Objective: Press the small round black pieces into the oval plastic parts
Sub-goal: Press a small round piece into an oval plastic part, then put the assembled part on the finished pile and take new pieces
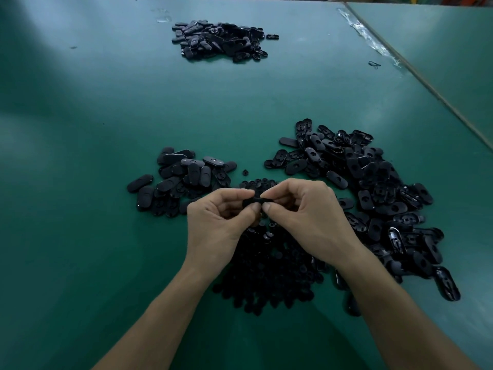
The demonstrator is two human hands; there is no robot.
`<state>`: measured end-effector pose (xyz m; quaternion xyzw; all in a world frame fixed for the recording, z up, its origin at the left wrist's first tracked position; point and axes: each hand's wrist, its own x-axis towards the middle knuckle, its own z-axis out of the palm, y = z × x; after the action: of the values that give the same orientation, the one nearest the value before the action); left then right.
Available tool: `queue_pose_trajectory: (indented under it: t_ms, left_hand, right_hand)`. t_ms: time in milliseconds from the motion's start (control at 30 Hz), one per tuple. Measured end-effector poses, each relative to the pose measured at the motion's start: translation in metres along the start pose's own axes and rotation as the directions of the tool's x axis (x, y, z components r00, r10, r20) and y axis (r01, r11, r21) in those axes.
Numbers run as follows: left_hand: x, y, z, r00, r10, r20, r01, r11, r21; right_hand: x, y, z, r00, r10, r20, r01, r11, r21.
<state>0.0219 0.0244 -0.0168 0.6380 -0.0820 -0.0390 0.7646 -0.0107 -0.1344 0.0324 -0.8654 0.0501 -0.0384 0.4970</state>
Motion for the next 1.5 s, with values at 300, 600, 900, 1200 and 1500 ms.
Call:
queue_pose_trajectory:
  t_ms: [300,600,900,1200,1500]
  left_hand:
    - [0.001,-0.001,0.001,0.997,0.065,-0.045,-0.065,0.998,-0.002]
    - [0.009,0.000,0.001,0.960,-0.101,-0.262,0.042,0.974,-0.224]
    - [0.009,-0.002,-0.002,0.948,-0.130,-0.291,0.089,0.985,-0.150]
    - [0.006,-0.003,-0.001,0.959,-0.008,-0.285,0.001,1.000,-0.026]
    - [0.002,-0.003,-0.002,0.982,0.108,-0.152,-0.100,0.993,0.060]
  right_hand:
    - [0.010,0.000,0.000,0.998,-0.047,-0.033,0.046,0.998,-0.033]
    - [0.051,0.026,-0.017,0.977,0.025,-0.210,-0.148,0.793,-0.591]
    - [0.059,0.030,-0.012,0.969,0.062,-0.239,-0.200,0.762,-0.616]
    - [0.058,0.033,-0.011,0.965,0.032,-0.261,-0.176,0.817,-0.550]
    - [0.049,0.017,-0.008,0.979,-0.031,-0.202,-0.004,0.986,-0.169]
